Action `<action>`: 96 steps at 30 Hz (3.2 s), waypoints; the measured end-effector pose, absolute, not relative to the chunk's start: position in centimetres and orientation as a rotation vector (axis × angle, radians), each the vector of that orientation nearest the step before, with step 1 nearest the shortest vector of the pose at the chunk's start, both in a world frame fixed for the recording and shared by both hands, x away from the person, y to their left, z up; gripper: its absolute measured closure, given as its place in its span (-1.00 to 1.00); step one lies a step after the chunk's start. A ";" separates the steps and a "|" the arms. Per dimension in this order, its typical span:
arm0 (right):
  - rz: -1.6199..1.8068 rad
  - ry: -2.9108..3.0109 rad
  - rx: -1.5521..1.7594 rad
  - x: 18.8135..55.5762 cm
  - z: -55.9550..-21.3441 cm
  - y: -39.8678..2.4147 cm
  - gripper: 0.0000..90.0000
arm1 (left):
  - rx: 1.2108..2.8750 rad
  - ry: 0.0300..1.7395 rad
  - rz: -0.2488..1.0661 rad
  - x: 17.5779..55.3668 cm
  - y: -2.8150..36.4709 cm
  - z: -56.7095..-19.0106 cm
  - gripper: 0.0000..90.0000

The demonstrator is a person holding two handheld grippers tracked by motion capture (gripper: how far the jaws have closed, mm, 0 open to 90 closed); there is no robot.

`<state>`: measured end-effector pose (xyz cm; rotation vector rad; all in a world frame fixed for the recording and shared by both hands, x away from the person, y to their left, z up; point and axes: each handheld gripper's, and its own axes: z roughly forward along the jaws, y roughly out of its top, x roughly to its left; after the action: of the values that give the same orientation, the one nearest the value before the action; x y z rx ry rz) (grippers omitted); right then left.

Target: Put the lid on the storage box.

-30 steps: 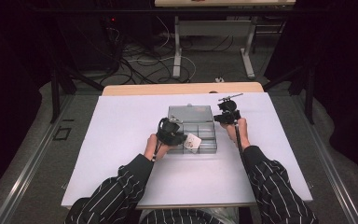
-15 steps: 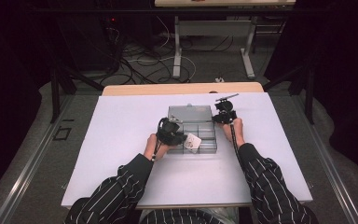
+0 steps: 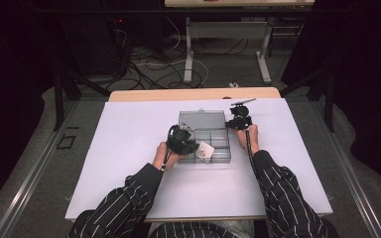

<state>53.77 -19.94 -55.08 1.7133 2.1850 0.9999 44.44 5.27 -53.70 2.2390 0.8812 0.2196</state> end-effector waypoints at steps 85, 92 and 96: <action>1.232 2.064 1.441 52.4 -49.2 -20.7 1.00 | 2.137 0.913 0.372 45.1 6.5 -50.6 -0.36; 1.221 2.074 1.424 52.3 -49.1 -20.6 1.00 | 2.106 0.951 0.509 46.8 7.1 -47.7 -1.00; 1.216 2.072 1.419 52.3 -49.1 -20.7 1.00 | 2.110 0.958 0.560 48.2 7.6 -45.7 -1.00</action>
<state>52.30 -20.65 -49.10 1.4188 2.0717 1.2161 48.21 7.62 -45.72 2.1096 0.9584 0.5600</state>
